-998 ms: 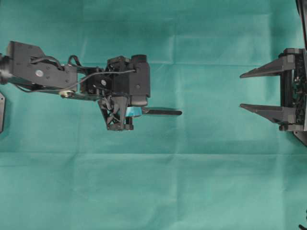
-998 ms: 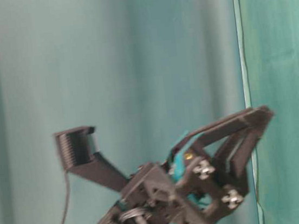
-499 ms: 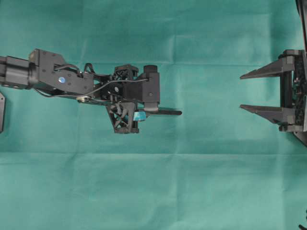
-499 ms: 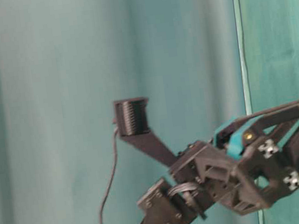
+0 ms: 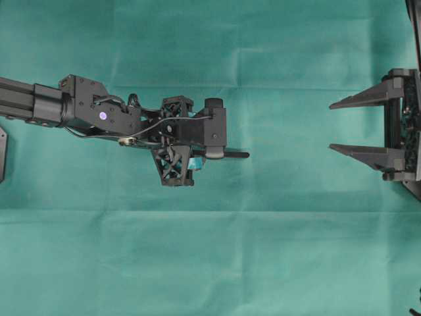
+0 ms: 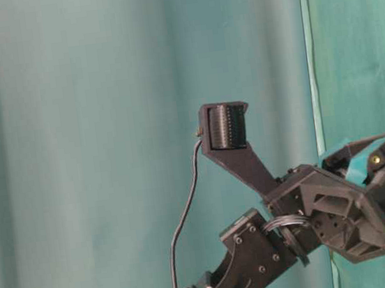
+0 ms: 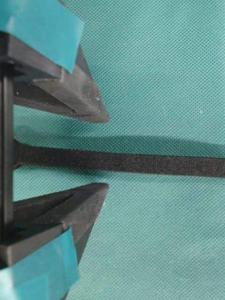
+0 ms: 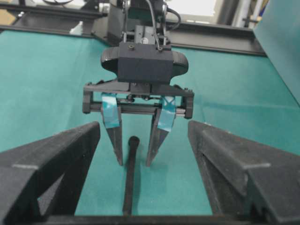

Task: Peel off the Velcro with your right arm.
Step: 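Close the left gripper on the strap's left end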

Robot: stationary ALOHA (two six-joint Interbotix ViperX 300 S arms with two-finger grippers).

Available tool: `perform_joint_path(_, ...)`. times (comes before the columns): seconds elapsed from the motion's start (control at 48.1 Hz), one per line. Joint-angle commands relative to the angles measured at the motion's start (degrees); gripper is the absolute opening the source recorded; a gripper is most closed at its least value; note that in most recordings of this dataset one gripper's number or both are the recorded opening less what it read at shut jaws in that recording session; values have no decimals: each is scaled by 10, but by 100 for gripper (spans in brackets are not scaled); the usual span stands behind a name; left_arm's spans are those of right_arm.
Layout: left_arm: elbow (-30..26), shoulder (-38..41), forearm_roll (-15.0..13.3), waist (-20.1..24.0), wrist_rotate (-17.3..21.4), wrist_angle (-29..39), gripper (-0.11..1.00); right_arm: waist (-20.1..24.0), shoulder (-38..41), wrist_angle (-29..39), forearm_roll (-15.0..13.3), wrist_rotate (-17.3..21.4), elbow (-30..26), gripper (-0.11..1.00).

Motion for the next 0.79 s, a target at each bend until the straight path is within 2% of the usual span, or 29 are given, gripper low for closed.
perform_joint_path(0.0, -11, -6, 0, 0, 0, -7, 53, -1, 3, -6, -1, 1, -7, 50)
perform_joint_path(0.333, -10, -3, 0, 0, -1, -13, 52, -1, 3, -6, -1, 1, -6, 50)
perform_joint_path(0.499, -12, -4, 0, 0, -2, -13, 49, -1, 2, -5, -1, 1, -5, 50)
perform_joint_path(0.644, -12, -9, 0, 0, -2, -13, 37, -2, 2, -6, -1, 1, -4, 50)
perform_joint_path(0.769, -12, -14, 0, 0, 0, -13, 14, -1, 3, -5, -1, 1, -3, 50)
